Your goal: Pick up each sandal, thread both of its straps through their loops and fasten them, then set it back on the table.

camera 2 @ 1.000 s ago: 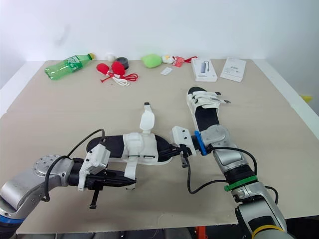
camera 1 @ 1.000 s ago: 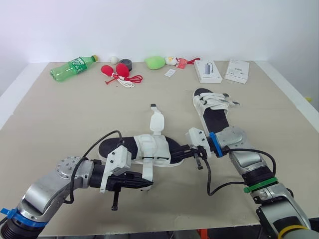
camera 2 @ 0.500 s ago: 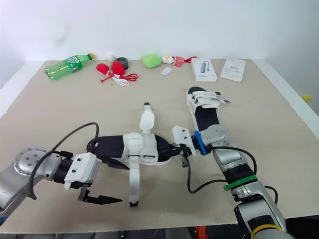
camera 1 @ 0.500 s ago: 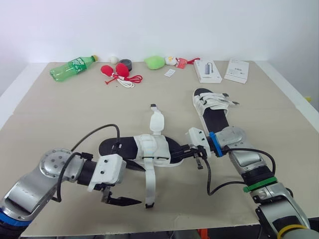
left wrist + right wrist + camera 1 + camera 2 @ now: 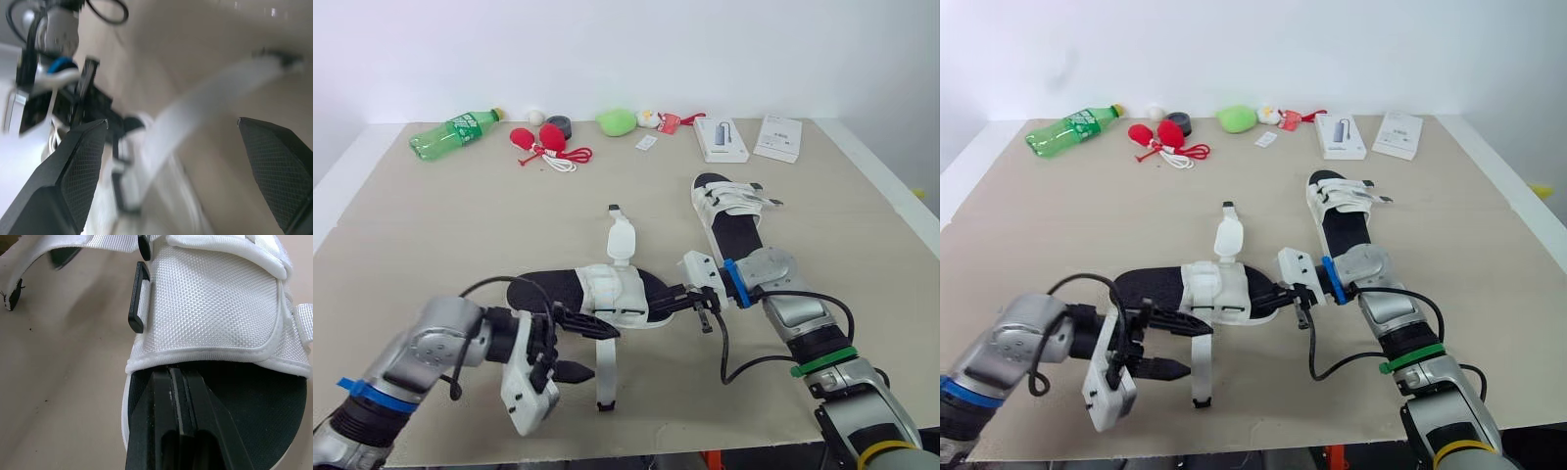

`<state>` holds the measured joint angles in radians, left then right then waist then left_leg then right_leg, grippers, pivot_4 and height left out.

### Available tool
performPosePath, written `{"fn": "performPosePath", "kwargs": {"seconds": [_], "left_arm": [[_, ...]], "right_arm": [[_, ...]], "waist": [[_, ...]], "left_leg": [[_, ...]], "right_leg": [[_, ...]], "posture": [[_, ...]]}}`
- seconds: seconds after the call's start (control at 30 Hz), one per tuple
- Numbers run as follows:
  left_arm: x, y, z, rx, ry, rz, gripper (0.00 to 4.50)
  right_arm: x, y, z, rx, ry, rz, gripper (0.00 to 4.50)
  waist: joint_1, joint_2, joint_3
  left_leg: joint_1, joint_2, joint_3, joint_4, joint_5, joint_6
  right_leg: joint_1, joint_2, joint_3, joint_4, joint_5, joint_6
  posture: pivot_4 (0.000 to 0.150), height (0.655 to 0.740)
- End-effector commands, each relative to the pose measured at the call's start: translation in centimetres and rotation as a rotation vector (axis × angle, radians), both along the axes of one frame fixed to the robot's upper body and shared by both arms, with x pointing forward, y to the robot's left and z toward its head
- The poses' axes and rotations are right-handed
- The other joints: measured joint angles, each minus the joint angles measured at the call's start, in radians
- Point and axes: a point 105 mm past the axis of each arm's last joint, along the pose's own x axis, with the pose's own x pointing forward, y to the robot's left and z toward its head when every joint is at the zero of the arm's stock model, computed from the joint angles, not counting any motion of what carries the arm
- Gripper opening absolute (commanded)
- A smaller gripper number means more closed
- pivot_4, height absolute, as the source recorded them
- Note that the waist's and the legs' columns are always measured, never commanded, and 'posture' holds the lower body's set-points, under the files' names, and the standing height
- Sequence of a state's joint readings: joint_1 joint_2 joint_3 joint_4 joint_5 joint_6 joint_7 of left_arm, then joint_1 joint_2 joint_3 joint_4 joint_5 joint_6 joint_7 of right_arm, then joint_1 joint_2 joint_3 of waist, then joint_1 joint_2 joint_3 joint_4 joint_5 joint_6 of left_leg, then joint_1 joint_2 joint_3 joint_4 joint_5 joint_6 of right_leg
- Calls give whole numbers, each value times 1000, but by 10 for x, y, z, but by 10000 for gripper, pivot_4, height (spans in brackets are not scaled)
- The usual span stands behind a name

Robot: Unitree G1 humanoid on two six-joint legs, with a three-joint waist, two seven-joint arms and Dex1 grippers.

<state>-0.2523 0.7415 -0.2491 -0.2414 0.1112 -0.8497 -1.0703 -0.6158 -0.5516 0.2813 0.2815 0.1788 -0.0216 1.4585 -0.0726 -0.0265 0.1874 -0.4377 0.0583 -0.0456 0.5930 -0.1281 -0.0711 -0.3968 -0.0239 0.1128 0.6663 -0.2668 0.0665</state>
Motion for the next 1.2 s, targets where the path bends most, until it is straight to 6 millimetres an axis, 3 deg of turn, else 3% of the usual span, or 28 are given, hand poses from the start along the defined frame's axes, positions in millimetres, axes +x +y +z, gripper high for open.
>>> {"fn": "performPosePath", "kwargs": {"seconds": [0.03,0.17,0.27,0.3,0.47,0.53,0.57,0.63,0.8,0.87,0.97,1.2], "left_arm": [[0,-10,5,-36,-17,-27,43809],[1,-16,3,-25,-4,-43,43809],[1,-16,-1,6,15,-44,36138],[2,-15,-3,18,21,-40,33391],[5,-12,-8,31,49,-16,8499],[7,-12,-6,-3,85,8,4915],[9,-11,-4,-30,121,32,913],[12,-11,5,-108,236,89,913],[23,-3,43,-344,721,241,913],[31,2,55,-428,973,295,913],[42,9,66,-515,1203,337,913],[80,9,66,-645,1342,471,913]], "right_arm": [[-2,-3,-5,-40,6,4,0],[-3,-4,-4,-42,7,-1,0],[-3,-6,-4,-44,8,-6,0],[-3,-6,-4,-44,8,-6,0],[-3,-5,-4,-43,12,-11,0],[-2,-5,-4,-42,12,-12,0],[-2,-5,-4,-42,11,-13,0],[-1,-4,-4,-42,10,-15,0],[0,-5,-4,-43,9,-21,0],[0,-5,-4,-42,9,-23,0],[1,-4,-4,-42,6,-24,0],[3,-3,-3,-39,0,-25,0]], "waist": [[0,0,0],[0,0,0],[0,0,0],[0,0,0],[0,0,0],[0,0,0],[0,0,0],[0,0,0],[-2,0,0],[-2,0,0],[-2,0,0],[-2,0,0]], "left_leg": [[0,0,0,0,0,0],[0,0,0,0,0,0],[0,0,0,0,0,0],[0,0,0,0,0,0],[0,0,0,0,0,0],[0,0,0,1,0,0],[0,0,0,0,0,0],[0,0,0,0,0,0],[0,0,-1,1,0,0],[0,0,-1,1,0,0],[1,0,-2,3,0,0],[0,0,-3,5,0,0]], "right_leg": [[0,0,0,0,0,0],[1,0,0,0,0,1],[1,0,0,0,0,1],[1,0,0,0,0,1],[1,0,0,0,0,1],[1,0,0,0,0,1],[1,0,0,0,0,1],[1,0,0,0,0,1],[1,1,0,1,0,1],[1,1,0,2,0,1],[1,1,-1,2,0,2],[2,2,-2,2,1,3]], "posture": [[1500,7400],[1500,7400],[1500,7400],[1500,7400],[1500,7400],[1500,7400],[1500,7400],[1500,7400],[1500,7400],[1500,7400],[1500,7400],[1500,7400]]}}
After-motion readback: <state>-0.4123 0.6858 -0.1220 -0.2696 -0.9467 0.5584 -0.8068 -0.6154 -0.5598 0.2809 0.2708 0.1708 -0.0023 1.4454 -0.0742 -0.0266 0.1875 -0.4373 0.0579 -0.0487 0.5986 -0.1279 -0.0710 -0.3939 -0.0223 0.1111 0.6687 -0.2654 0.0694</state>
